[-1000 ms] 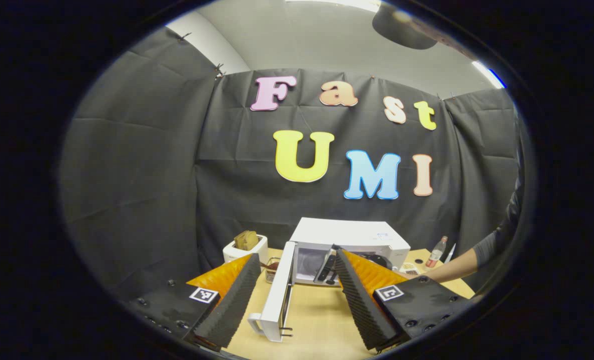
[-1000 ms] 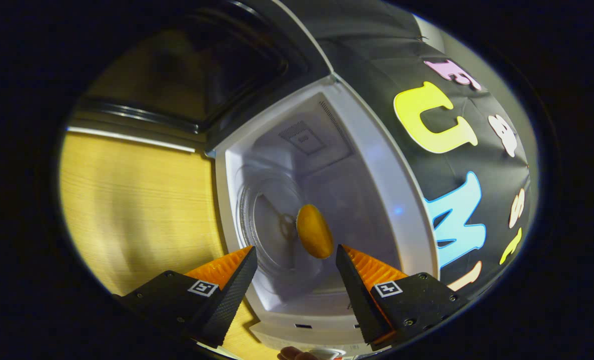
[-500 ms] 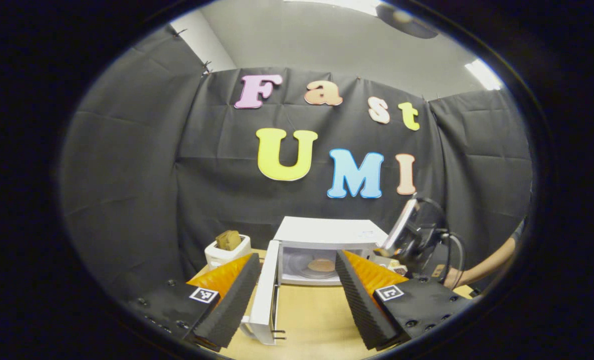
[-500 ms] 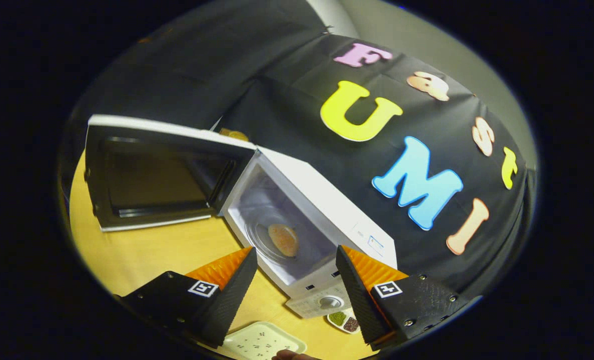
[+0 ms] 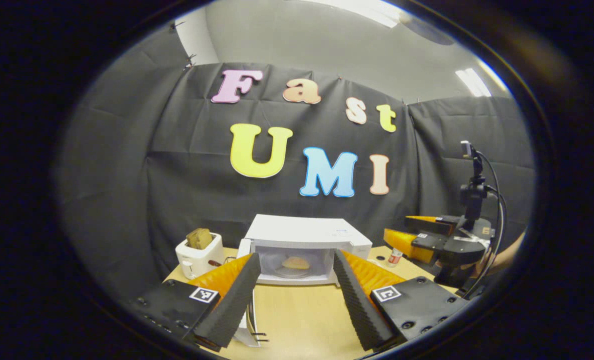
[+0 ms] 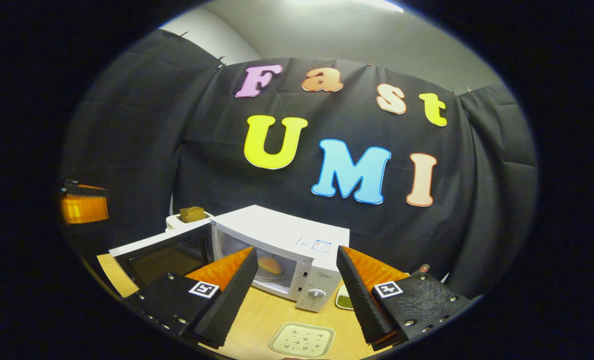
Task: Open the microwave oven with the left hand, put the food in, and close the microwave oven.
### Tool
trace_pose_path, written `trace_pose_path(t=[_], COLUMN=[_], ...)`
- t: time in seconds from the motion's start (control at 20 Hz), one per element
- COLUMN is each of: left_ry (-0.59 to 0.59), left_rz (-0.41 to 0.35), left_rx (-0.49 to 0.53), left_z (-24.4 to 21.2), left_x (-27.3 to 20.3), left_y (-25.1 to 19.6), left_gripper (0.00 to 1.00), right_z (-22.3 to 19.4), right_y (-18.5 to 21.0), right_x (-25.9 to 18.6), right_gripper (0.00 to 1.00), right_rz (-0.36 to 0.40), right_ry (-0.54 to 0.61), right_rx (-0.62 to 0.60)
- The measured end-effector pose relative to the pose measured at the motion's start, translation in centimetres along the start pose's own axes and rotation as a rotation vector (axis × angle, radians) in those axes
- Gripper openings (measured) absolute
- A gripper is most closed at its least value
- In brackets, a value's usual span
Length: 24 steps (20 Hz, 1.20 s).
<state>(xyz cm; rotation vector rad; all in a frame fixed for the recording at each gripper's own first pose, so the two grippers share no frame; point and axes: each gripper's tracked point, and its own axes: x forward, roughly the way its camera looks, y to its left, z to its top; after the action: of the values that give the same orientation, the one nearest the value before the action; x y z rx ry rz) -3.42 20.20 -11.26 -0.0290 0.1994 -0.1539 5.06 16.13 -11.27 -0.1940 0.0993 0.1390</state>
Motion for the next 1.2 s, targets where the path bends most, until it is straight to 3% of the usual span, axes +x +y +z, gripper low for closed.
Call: trace_pose_path(t=[0.2,0.5,0.55,0.7,0.75,0.95,1.05,1.2], left_ry=[-0.023,0.019,0.045,0.089,0.11,0.2,0.239,0.294], left_rz=[-0.018,0.03,0.039,0.156,0.15,0.223,0.221,0.232], left_rx=[0.017,-0.019,-0.024,-0.025,-0.059,-0.074,-0.102,-0.065], left_z=[0.6,-2.4,-3.4,-5.8,-6.9,-11.3,-13.3,-15.4], left_x=[0.3,-1.1,-1.7,-3.4,-4.2,-6.0,-5.9,-5.3], left_y=[-0.3,2.6,3.2,7.8,8.1,11.8,12.6,13.7], left_gripper=[0.96,0.99,0.91,0.29,0.08,0.07,0.05,0.07], right_z=[1.5,2.3,2.3,2.4,2.6,3.0,3.3,3.9], right_y=[-1.2,-2.2,-2.4,-2.3,-2.2,-2.4,-3.0,-4.2], right_x=[-2.7,-5.0,-5.2,-5.4,-5.4,-5.2,-5.0,-4.9], right_gripper=[0.97,0.97,0.97,0.97,0.97,0.97,0.97,0.96], right_rz=[-0.046,-0.092,-0.094,-0.092,-0.091,-0.079,-0.076,-0.085], right_ry=[-0.017,-0.051,-0.049,-0.041,-0.041,-0.047,-0.049,-0.06], right_rx=[0.073,0.084,0.089,0.101,0.105,0.122,0.114,0.116])
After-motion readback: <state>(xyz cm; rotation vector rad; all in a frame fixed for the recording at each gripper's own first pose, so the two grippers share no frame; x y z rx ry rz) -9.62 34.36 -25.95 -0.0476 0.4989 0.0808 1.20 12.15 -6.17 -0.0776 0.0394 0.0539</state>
